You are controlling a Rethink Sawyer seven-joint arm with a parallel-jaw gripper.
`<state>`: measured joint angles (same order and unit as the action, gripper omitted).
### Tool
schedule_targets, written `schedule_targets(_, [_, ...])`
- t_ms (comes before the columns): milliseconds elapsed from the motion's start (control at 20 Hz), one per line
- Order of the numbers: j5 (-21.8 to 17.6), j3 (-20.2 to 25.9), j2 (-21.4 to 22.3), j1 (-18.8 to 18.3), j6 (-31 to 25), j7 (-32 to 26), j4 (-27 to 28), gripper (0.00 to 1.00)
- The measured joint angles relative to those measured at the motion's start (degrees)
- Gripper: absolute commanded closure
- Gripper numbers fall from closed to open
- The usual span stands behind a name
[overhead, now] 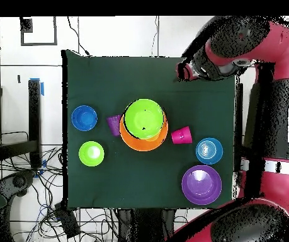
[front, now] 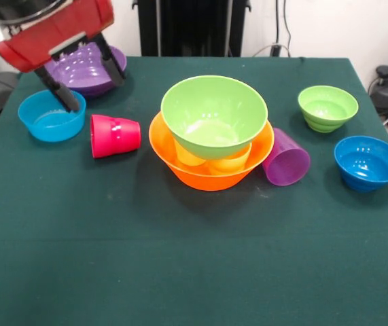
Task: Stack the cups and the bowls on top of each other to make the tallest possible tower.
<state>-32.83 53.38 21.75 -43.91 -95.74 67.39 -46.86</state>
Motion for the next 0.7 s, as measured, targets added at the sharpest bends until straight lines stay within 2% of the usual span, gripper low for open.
schedule_targets(700, [-0.01, -0.19, -7.59, -2.85, -0.27, -0.7, 0.02, 0.0])
